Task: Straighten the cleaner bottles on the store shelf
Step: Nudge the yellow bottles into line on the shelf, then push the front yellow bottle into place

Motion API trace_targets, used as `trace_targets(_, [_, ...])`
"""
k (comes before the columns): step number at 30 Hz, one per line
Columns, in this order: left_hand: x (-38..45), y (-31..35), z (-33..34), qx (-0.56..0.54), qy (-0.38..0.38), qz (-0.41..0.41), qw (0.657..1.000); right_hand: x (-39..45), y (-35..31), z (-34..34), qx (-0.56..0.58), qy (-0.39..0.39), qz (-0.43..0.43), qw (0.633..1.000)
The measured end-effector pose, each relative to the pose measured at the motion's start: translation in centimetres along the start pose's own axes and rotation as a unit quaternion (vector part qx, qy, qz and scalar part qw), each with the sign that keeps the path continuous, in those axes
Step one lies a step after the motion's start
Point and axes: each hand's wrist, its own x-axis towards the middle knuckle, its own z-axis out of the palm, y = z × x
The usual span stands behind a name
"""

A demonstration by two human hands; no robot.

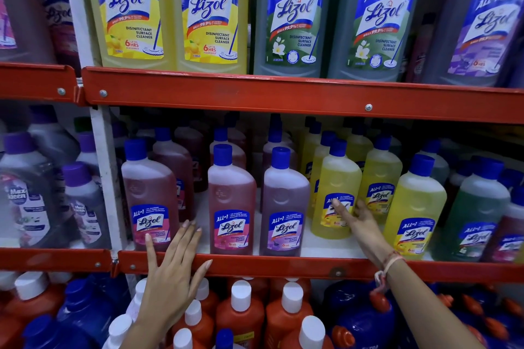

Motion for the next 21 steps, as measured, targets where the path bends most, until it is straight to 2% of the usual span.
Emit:
trace_targets(7, [0.1,0.2,-0.1,-0.006,-0.004,-0.004,1.000,-1.3,-0.2,-0.4,-0.021,-0.016,-0.067,0.997])
trace_targets(21, [0.0,0.3,-0.3,0.002,-0.006,-0.003,1.000,-3.7,0.9,-1.2,-0.048,-0.032,-0.069,0.996])
